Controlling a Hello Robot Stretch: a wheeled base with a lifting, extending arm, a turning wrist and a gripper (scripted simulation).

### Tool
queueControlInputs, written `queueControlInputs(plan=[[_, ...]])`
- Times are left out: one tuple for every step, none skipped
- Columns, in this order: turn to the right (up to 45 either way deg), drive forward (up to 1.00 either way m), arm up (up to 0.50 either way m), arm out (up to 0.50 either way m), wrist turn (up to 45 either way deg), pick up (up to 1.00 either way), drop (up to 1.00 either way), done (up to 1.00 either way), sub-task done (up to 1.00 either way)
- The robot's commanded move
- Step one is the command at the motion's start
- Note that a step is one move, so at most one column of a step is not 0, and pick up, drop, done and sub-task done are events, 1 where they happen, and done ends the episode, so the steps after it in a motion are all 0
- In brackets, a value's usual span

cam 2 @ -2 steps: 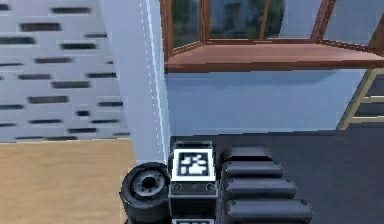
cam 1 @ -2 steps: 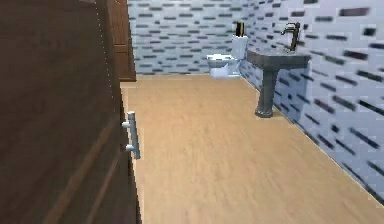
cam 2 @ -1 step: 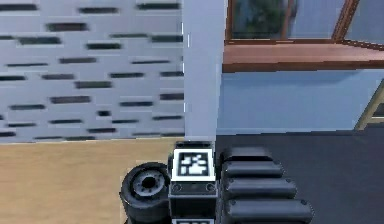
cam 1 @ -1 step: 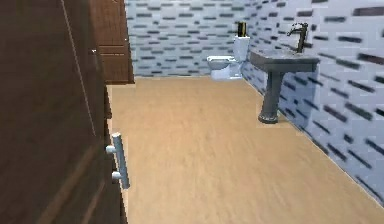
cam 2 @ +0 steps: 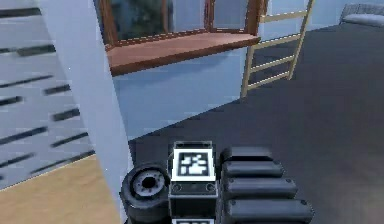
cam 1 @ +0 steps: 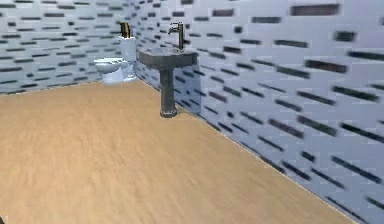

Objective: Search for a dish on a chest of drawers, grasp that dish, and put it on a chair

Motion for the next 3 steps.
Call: queueControlInputs(plan=[[0.0, 0.35, 0.0, 0.0, 0.0, 0.0, 0.0, 0.0, 0.0], [-30.0, 0.0, 0.0, 0.0, 0.0, 0.0, 0.0, 0.0, 0.0], [0.0, 0.65, 0.0, 0.0, 0.0, 0.0, 0.0, 0.0, 0.0]])
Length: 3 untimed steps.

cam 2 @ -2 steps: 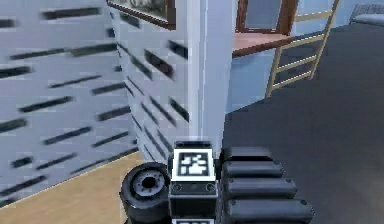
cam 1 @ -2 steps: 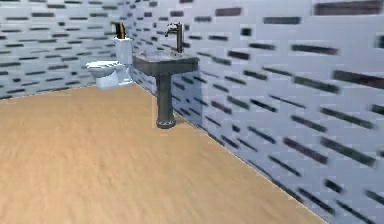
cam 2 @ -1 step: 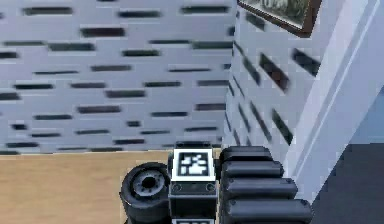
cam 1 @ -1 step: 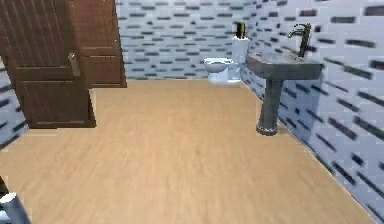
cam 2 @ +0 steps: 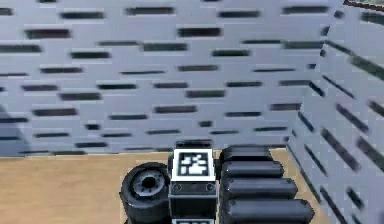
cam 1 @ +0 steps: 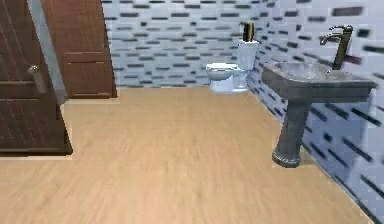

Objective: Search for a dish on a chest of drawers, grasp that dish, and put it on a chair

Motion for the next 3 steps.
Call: queueControlInputs(plan=[[-21.0, 0.0, 0.0, 0.0, 0.0, 0.0, 0.0, 0.0, 0.0], [0.0, 1.0, 0.0, 0.0, 0.0, 0.0, 0.0, 0.0, 0.0], [0.0, 1.0, 0.0, 0.0, 0.0, 0.0, 0.0, 0.0, 0.0]])
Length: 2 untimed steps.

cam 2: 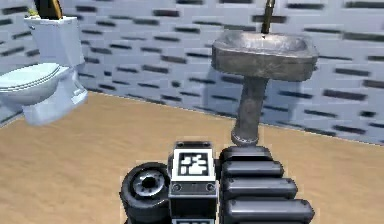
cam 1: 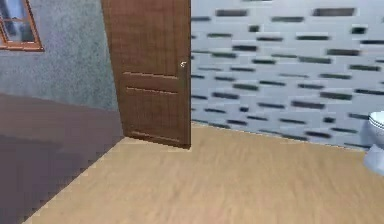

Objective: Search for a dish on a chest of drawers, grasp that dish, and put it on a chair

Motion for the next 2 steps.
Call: queueControlInputs(plan=[[-3.0, 0.0, 0.0, 0.0, 0.0, 0.0, 0.0, 0.0, 0.0], [0.0, 0.4, 0.0, 0.0, 0.0, 0.0, 0.0, 0.0, 0.0]])
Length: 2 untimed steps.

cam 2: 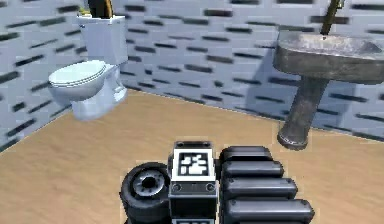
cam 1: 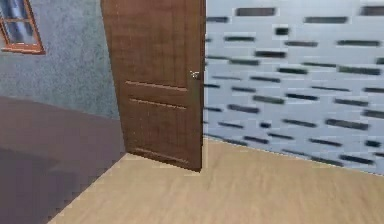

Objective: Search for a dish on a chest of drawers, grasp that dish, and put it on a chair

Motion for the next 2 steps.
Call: queueControlInputs(plan=[[-21.0, 0.0, 0.0, 0.0, 0.0, 0.0, 0.0, 0.0, 0.0], [0.0, 0.4, 0.0, 0.0, 0.0, 0.0, 0.0, 0.0, 0.0]])
